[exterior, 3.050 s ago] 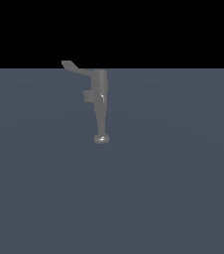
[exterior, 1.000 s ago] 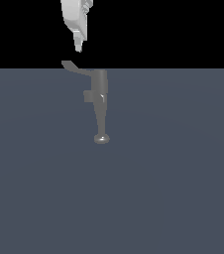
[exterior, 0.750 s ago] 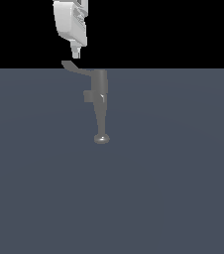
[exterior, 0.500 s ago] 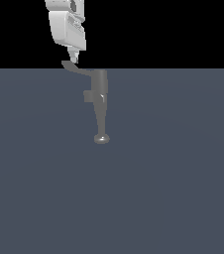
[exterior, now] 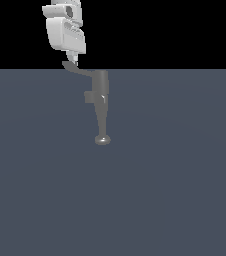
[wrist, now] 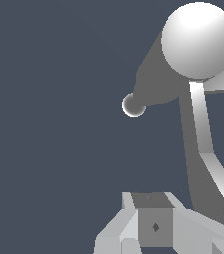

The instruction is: Turn on the faucet by rotating a designated handle.

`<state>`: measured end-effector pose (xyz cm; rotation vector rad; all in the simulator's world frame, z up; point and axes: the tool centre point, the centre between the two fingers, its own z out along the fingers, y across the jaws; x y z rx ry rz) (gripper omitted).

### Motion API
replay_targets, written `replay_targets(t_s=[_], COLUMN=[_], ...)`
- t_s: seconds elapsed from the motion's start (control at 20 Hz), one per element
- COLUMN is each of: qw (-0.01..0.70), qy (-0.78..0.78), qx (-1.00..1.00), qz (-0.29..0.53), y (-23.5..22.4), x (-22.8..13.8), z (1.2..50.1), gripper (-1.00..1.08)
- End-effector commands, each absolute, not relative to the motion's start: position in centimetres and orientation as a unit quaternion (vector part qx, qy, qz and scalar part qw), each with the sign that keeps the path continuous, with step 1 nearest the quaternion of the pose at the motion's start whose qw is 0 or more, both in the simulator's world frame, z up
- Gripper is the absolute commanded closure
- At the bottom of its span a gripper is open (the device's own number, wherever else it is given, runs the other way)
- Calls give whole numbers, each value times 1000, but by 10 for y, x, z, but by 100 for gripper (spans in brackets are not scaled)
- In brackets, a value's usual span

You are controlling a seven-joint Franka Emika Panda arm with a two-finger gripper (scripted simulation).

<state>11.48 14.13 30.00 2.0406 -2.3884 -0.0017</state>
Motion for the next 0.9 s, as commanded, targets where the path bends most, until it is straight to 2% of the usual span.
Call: replay_targets(t_s=[0.0,0.85], qw=[0,0], qy=[-761,-761], qx=[649,649], qz=[0,0], y=[141,146], x=[115,80], z=[300,300], gripper=[108,108])
